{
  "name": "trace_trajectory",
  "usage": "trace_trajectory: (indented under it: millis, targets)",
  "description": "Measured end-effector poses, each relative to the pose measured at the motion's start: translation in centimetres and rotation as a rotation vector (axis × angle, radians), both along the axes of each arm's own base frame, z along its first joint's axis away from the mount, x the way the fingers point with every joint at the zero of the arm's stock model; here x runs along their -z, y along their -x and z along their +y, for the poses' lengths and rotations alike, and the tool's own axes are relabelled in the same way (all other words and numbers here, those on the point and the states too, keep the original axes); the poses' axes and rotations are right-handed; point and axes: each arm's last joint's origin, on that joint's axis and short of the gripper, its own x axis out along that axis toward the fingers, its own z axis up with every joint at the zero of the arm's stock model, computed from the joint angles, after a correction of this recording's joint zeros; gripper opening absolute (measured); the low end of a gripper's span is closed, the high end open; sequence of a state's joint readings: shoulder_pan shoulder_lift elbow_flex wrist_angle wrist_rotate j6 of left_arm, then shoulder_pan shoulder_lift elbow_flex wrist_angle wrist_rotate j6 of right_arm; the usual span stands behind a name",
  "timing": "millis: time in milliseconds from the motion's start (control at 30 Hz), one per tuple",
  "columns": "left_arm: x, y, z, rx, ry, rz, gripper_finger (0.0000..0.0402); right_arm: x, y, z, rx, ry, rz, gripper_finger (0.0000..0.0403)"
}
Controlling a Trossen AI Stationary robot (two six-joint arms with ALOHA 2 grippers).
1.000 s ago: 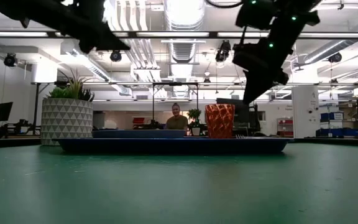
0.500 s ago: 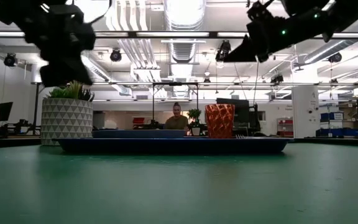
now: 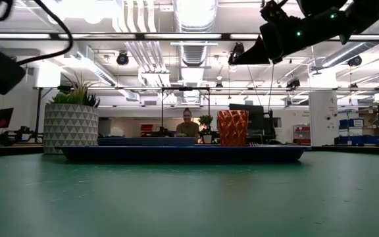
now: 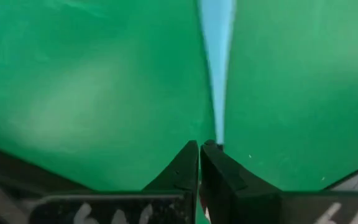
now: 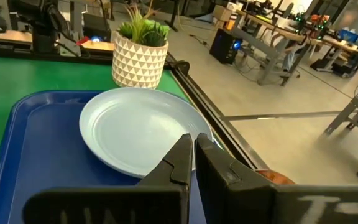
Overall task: Pick and place plate/cup/fork/spoon on tray
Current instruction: Put the orange spoon on the blue serving tray
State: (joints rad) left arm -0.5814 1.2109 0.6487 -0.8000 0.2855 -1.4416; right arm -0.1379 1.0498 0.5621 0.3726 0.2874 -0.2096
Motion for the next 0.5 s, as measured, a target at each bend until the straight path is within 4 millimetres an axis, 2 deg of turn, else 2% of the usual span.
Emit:
trace_trajectory:
  millis: [100, 233, 400, 500]
  targets:
    - [0.6, -0.1, -1.3, 0.029, 0.013, -0.01, 0.0, 0.3, -0.2, 0.0, 0.0, -0.001, 0.011, 0.0009]
    - [1.1, -0.8, -2.0, -0.04, 0.03, -0.012, 0.0, 0.5, -0.4, -0.1, -0.001, 0.004, 0.017, 0.0009]
    - [1.4, -2.2, -3.1, -0.068, 0.056, -0.163, 0.0, 0.4, -0.4, -0.1, 0.0, 0.0, 0.007, 0.0009]
    - [1.3, -2.7, -3.6, -0.068, 0.072, -0.194, 0.0, 0.1, -0.4, -0.1, 0.002, 0.005, -0.02, 0.0009]
